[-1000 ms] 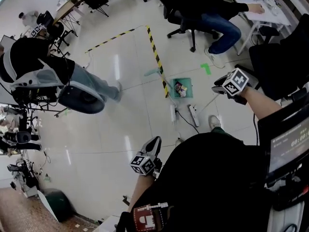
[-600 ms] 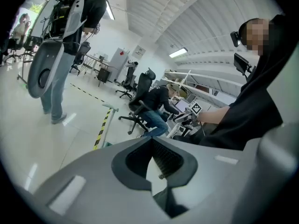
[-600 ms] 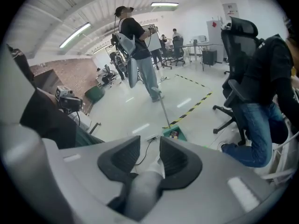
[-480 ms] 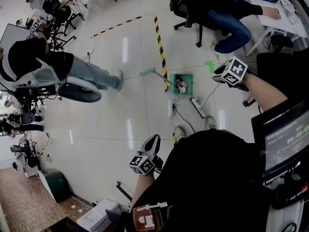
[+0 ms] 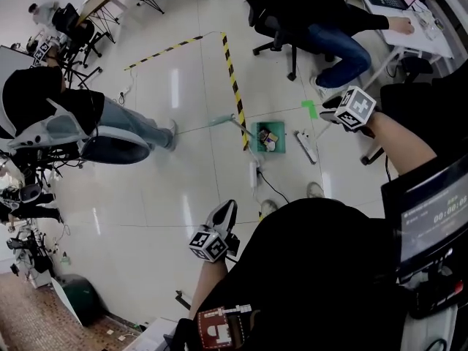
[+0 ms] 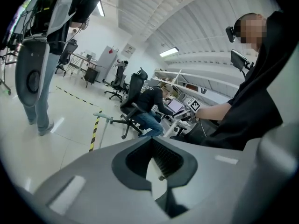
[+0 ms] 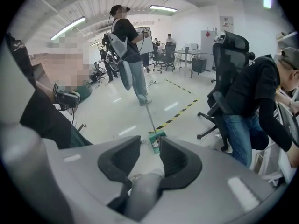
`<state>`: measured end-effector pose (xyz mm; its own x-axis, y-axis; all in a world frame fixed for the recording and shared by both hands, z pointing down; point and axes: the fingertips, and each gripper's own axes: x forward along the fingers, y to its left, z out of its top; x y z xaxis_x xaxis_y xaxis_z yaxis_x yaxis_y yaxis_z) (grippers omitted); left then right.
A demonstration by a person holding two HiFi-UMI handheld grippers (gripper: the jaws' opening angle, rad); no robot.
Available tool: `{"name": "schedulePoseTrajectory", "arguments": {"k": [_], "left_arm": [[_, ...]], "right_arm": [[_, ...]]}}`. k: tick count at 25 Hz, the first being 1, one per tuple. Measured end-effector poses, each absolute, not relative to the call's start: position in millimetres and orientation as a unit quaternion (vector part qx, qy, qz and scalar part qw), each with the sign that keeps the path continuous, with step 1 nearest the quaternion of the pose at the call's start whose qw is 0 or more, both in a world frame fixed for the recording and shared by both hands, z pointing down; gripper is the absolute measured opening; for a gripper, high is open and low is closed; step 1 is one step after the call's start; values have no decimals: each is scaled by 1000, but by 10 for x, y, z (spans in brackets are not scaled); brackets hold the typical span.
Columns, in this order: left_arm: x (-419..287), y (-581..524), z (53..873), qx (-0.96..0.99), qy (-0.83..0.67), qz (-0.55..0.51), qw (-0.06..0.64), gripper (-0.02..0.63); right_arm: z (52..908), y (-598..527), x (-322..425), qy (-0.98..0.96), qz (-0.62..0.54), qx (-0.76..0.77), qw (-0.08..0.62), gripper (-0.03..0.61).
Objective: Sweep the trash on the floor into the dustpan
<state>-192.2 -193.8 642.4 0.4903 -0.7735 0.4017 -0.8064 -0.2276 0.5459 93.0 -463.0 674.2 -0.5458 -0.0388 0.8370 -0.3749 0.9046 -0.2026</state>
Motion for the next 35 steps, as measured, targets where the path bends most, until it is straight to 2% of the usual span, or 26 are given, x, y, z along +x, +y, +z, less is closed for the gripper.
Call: {"name": "schedulePoseTrajectory", "arguments": {"k": [6,15,24,29,35], "left_arm": [[-2021,-1976,6434,789,-496,13,363,-3],[-2139,-1941,6350,781,-504,7,370,-3],[-2368,-1659,6365,749,-544,5,378,-3],[-2446,-1586,6381,739,-554,-8,382,-3],[-2604,-1396,6368,737,-560,-15,378,-3]], "right_arm": [[6504,-4732,1247,-849,208,170,454,129],[6351,-5108,1501,-813,209,243,486,129],[6645,-5398,1044,-803,194,251,505,129],[6717,-5500,746,-799,240,298,465,129],[6581,-5393,81,-823,240,318,405,127]]}}
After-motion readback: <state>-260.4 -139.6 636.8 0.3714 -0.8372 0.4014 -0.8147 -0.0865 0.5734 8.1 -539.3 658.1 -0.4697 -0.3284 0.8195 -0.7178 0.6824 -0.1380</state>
